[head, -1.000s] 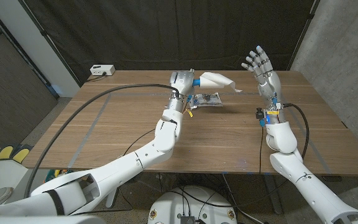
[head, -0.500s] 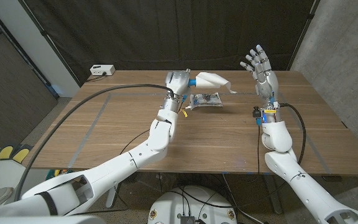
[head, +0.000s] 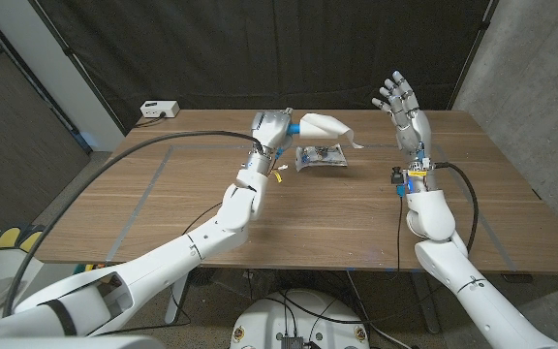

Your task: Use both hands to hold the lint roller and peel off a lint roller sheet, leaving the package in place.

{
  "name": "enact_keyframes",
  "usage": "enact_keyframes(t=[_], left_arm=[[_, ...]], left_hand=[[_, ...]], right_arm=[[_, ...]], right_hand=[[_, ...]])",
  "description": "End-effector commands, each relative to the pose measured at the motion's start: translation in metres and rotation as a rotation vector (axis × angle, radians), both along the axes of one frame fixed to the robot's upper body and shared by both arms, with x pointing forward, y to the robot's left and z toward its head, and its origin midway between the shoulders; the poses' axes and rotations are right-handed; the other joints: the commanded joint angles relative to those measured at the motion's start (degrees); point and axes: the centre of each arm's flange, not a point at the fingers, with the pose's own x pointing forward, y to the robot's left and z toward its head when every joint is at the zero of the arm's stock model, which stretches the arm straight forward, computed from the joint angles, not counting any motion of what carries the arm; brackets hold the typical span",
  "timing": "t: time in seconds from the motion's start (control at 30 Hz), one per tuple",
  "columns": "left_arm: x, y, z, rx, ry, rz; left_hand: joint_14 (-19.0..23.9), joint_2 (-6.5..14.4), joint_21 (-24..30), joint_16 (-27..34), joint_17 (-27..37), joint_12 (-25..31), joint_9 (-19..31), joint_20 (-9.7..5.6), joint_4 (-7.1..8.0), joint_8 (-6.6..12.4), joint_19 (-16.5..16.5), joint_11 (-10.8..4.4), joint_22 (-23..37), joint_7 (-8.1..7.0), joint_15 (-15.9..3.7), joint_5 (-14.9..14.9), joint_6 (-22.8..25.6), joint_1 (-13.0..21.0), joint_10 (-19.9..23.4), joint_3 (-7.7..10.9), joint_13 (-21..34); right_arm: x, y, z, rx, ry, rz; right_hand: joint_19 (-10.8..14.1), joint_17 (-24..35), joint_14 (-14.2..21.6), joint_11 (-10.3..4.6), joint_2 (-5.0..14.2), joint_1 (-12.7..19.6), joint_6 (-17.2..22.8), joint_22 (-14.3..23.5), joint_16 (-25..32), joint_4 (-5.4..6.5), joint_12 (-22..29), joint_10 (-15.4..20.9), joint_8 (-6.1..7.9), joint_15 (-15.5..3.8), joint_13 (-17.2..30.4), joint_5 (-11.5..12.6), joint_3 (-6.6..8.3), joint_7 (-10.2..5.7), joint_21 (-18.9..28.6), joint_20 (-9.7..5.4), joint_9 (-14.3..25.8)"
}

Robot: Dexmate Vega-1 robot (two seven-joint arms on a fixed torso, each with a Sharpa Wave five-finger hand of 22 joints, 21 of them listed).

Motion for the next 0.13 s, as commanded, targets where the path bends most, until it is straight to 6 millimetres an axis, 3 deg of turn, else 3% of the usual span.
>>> enact_keyframes(t=[0.03,0.13], left_arm=[[0.0145,0.0102,0.0007,0.032,0.038,-0.037],[0.0181,0.0116,-0.001,0.032,0.051,-0.031]], left_hand=[[0.1,0.6,0.5,0.1,0.2,0.3,0.3,-4.29,-0.03,0.59,0.0,-0.08,0.4,0.21,-0.02,0.3,0.5,0.2,-0.1,0.36,0.0],[0.1,0.6,0.4,0.2,0.2,0.4,0.2,-4.29,-0.03,0.61,-0.2,-0.24,0.3,0.22,-0.02,0.3,0.5,0.2,-0.3,0.37,0.3]], right_arm=[[-0.0229,0.0269,-0.0155,0.012,0.017,-0.056],[-0.026,0.0306,-0.017,0.012,-0.009,-0.043]], right_hand=[[-0.1,0.1,0.4,-0.16,0.07,-0.2,0.5,0.1,0.2,-0.02,0.5,0.4,0.38,0.07,0.1,0.5,-0.57,0.0,-0.3,0.52,0.0],[0.2,0.0,0.6,-0.31,0.19,0.0,0.5,0.1,0.2,-0.13,0.5,0.4,0.34,-0.08,0.0,0.5,-0.5,-0.04,-0.2,0.37,0.0]])
